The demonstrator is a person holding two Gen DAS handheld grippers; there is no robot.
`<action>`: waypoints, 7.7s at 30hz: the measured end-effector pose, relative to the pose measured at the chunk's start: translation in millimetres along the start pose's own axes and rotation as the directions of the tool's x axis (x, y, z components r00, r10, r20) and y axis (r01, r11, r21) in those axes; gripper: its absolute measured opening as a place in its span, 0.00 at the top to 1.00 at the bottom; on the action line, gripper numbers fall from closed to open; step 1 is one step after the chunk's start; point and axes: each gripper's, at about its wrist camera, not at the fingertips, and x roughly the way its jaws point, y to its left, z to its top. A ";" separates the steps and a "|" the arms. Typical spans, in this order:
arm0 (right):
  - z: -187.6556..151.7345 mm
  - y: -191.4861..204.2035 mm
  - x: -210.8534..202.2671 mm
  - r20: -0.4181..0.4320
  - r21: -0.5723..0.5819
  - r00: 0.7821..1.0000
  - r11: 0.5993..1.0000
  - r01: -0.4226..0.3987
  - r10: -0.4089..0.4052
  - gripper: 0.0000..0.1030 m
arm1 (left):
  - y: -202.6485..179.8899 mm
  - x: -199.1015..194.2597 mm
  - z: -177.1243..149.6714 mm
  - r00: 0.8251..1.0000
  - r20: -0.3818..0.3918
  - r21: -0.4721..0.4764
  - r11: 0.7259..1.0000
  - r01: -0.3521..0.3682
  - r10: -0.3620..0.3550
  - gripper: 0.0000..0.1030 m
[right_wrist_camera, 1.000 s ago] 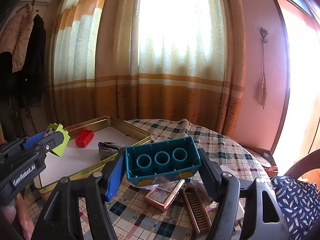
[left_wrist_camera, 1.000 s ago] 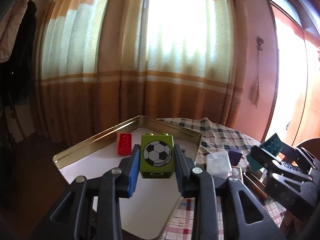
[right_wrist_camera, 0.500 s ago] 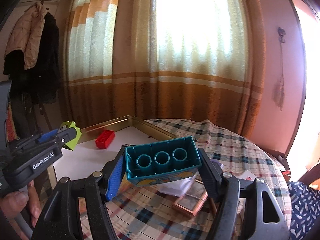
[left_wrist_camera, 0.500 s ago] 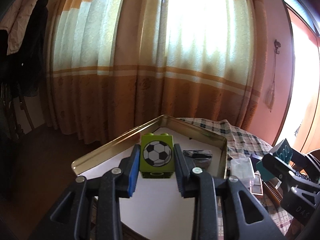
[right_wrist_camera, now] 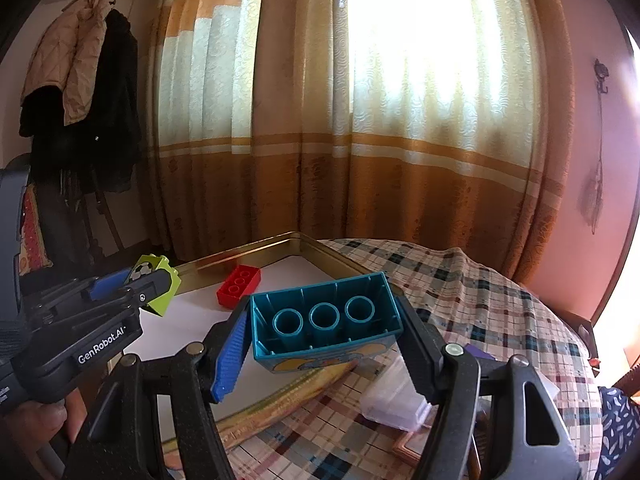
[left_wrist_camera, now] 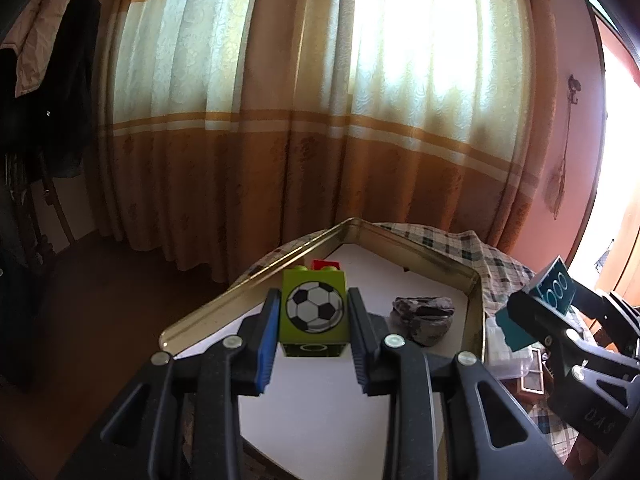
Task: Organize rigid objects
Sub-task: 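Release the green block from the left gripper while the right lowers the teal brick into the tray, then grasp the clear plastic box with the right gripper while the left reaches toward the copper picture frame, then grasp the copper picture frame upright with the left gripper, then carry the picture frame and plastic box with both grippers over the gold tray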
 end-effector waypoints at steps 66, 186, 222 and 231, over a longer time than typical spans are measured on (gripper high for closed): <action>-33.1 -85.3 14.3 -0.246 0.057 0.967 0.995 0.081 -0.064 0.20 | -88.0 3.8 6.7 0.989 -0.147 0.214 0.975 0.058 -0.026 0.03; -52.8 -139.2 -36.1 -0.110 0.190 0.939 0.921 0.341 -0.326 0.44 | -154.0 -5.1 -34.0 0.985 -0.031 0.195 0.965 0.174 -0.171 0.56; -48.7 -91.4 -42.1 -0.045 0.136 0.966 0.956 0.259 -0.255 0.44 | -122.4 -23.1 -33.7 0.988 0.051 0.163 0.977 0.138 -0.148 0.56; -48.7 -85.7 -42.7 -0.041 0.136 0.971 0.961 0.239 -0.236 0.44 | -109.4 -25.7 -33.4 0.989 0.066 0.151 0.981 0.122 -0.133 0.56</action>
